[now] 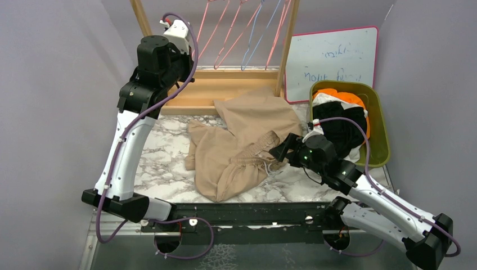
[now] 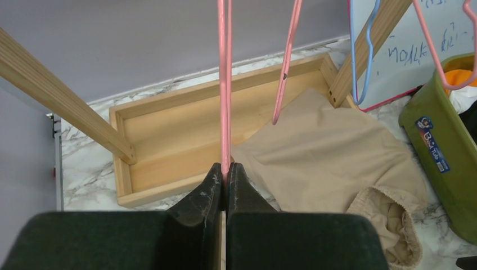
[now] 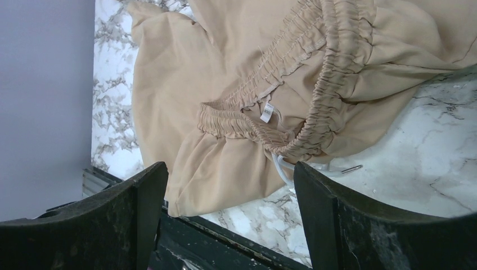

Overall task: Remove the shorts from the hanger
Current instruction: Place the hanger on the clothes rod.

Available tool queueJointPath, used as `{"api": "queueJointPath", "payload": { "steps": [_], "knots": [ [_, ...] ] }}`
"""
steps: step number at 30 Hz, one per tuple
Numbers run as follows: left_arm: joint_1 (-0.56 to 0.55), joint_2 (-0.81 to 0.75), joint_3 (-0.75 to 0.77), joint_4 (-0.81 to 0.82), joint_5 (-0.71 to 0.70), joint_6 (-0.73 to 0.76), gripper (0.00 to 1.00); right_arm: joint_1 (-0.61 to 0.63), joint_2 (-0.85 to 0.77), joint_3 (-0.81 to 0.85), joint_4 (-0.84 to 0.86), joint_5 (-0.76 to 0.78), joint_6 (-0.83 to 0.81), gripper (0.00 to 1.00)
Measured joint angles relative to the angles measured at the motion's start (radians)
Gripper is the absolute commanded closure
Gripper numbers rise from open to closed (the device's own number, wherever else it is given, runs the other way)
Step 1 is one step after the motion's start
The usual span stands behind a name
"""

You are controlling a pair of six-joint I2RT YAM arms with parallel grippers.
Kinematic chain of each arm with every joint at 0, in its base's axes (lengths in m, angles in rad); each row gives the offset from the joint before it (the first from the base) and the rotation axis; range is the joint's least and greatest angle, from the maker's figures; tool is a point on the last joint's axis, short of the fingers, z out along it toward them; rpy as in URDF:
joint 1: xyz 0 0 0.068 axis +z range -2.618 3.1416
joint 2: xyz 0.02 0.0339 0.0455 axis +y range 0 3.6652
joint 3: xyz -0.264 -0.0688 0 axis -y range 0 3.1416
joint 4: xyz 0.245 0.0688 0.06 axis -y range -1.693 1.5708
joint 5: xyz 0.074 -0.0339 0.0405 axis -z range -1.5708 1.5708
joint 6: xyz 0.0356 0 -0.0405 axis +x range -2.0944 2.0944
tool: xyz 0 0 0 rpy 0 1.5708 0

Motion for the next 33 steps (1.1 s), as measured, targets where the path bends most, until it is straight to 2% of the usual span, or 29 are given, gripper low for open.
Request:
{"api": "queueJointPath", "payload": {
  "steps": [9, 15, 21, 22, 25, 27, 30, 33],
  "knots": [
    [0.0, 0.022, -0.032, 0.014, 0.007, 0.004, 1.0, 0.0, 0.002, 0.0, 0.001, 0.0, 0.003, 0.16],
    [0.005, 0.069, 0.04, 0.008, 0.017, 0.011, 1.0, 0.0, 0.019, 0.0, 0.001, -0.005, 0.005, 0.16],
    [0.007, 0.083, 0.028, -0.002, 0.028, 0.01, 1.0, 0.0, 0.021, -0.002, 0.001, -0.006, 0.006, 0.16],
    [0.007, 0.082, 0.019, -0.001, 0.029, 0.01, 0.97, 0.0, 0.021, -0.002, 0.002, -0.006, 0.006, 0.16],
    [0.008, 0.073, -0.025, 0.021, 0.03, 0.008, 0.81, 0.0, 0.021, -0.002, 0.002, -0.006, 0.006, 0.16],
    [0.008, 0.06, -0.061, 0.039, 0.031, 0.005, 0.74, 0.0, 0.021, -0.006, 0.008, -0.007, 0.006, 0.16],
    [0.008, 0.035, -0.107, 0.032, 0.035, 0.001, 0.55, 0.0, 0.029, -0.009, 0.013, -0.008, 0.006, 0.15],
    [0.008, 0.01, -0.136, 0.03, 0.039, -0.006, 0.45, 0.0, 0.039, -0.01, 0.017, -0.008, 0.006, 0.15]
  ]
}}
